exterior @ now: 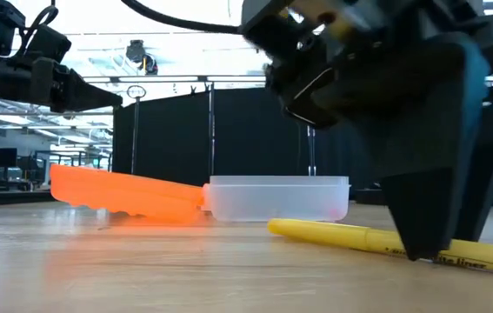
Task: Pick & place school supplies into a supply box
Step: Put the yellow pen into the supply box
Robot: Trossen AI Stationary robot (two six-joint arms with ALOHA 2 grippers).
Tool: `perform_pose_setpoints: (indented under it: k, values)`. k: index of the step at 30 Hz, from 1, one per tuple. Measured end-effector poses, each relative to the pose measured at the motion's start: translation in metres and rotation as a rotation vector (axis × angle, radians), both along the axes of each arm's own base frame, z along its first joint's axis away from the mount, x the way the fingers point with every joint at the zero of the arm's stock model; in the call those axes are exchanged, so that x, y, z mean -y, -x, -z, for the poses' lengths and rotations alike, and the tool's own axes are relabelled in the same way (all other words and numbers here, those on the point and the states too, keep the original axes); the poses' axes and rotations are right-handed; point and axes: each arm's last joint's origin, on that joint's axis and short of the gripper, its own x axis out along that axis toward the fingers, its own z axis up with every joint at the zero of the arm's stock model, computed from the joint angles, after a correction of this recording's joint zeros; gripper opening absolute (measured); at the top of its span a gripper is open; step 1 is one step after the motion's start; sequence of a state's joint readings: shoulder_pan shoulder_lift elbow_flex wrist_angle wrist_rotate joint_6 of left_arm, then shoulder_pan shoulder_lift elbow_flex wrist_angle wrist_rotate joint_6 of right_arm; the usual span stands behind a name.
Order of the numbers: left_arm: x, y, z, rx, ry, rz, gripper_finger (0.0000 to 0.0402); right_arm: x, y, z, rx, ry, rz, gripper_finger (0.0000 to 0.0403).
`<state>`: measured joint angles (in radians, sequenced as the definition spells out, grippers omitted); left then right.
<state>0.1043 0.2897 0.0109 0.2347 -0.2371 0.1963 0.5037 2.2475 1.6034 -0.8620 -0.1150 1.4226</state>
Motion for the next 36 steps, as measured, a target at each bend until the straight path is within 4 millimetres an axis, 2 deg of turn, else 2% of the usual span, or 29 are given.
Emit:
perform_pose_setpoints:
  k: [7,10,14,19,26,30,32,36]
  values:
    - [0.0,0.0,0.0,0.0,0.0,0.0,0.0049,-0.003,0.001,0.0,0.027,-0.01,-0.18,0.0088]
    - [0.0,0.0,0.0,0.001,0.0,0.0,0.0049,-0.005,0.001,0.0,0.037,-0.008,-0.189,0.0071]
    - [0.0,0.0,0.0,0.001,0.0,0.0,0.0049,-0.006,0.0,0.001,0.058,0.011,-0.169,0.0021]
    - [0.0,0.0,0.0,0.001,0.0,0.0,0.0049,-0.008,-0.004,-0.003,0.124,0.006,-0.156,0.0021]
    - [0.0,0.0,0.0,0.002,0.0,0.001,0.0049,-0.009,-0.006,-0.05,0.339,0.056,-0.138,0.0019]
    - [0.0,0.0,0.0,0.002,0.0,0.003,0.0049,-0.004,-0.008,-0.093,0.549,0.116,-0.089,0.0019]
    - [0.0,0.0,0.0,0.002,0.0,0.004,0.0049,0.002,-0.009,-0.11,0.622,0.147,-0.066,0.0019]
    - [0.0,0.0,0.0,0.002,0.001,0.004,0.0049,0.025,-0.013,-0.128,0.694,0.257,0.035,0.0019]
